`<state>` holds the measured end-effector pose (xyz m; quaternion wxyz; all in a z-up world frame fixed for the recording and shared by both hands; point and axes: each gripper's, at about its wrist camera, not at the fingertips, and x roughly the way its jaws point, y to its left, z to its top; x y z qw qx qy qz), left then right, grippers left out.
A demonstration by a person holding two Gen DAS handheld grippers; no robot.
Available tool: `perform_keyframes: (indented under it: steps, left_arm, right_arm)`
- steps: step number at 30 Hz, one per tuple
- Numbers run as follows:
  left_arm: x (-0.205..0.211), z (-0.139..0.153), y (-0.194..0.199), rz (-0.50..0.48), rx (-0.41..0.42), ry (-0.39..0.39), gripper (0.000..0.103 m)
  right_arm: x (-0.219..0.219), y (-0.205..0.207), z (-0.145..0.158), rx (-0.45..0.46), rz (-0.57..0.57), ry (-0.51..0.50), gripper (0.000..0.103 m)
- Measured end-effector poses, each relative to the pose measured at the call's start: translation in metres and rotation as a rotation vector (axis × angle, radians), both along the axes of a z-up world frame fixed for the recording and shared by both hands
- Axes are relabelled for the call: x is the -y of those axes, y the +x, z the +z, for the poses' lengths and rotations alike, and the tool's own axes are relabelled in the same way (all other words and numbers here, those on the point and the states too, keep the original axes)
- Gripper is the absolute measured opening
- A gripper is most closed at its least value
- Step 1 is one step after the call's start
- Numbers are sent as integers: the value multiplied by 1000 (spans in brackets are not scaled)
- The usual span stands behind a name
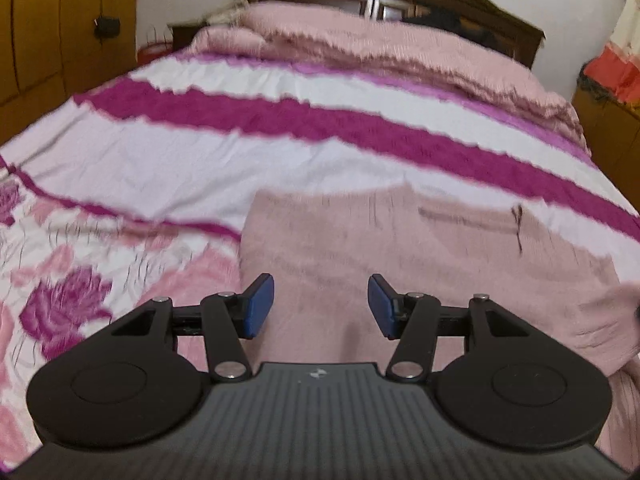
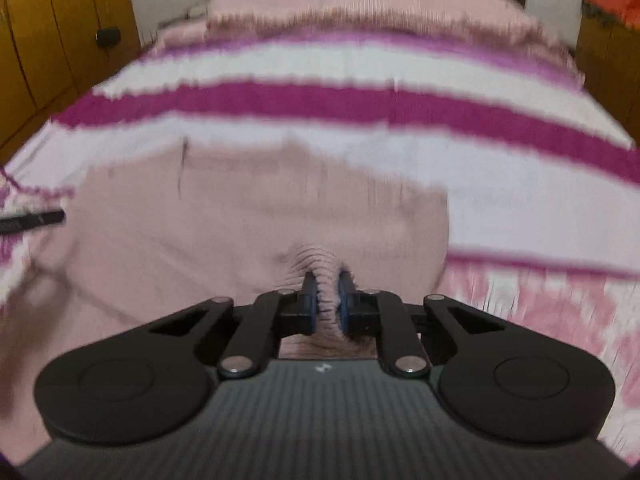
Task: Fold small clothes
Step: 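Fold the held side edge over the cardigan body and open the right gripper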
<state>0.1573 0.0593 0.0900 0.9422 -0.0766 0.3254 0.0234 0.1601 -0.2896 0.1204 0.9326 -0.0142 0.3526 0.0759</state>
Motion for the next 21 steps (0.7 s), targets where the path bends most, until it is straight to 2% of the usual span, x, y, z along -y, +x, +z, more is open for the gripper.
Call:
perform_keyframes:
  steps: [2,5,7,11,13,16,21]
  left_arm:
    - [6,2,6,7,42,22,60]
    - [14,-5,17,16,81,67,60]
    - [20,-18,27,24,79,107,60]
    - [24,-51,53,45,28,196,62]
    - [21,-62,60,74,27,253,66]
    - [9,-63,67,96,2,208,72]
    - [-3,-50,57,67,-19,176,72]
  right_arm:
    - [1,6,16,67,-17,-17,13]
    - [12,21,13,74,-66,-33,13]
    - [21,36,-5,28,-97,-33,13]
    - [36,63,-62,-126,-158,-19,14]
    - [42,65,-81,-135,-177,19,16]
    - [45,63,-79,-110,-223,53,27]
    - [42,34,-58,-103,-210,74,31]
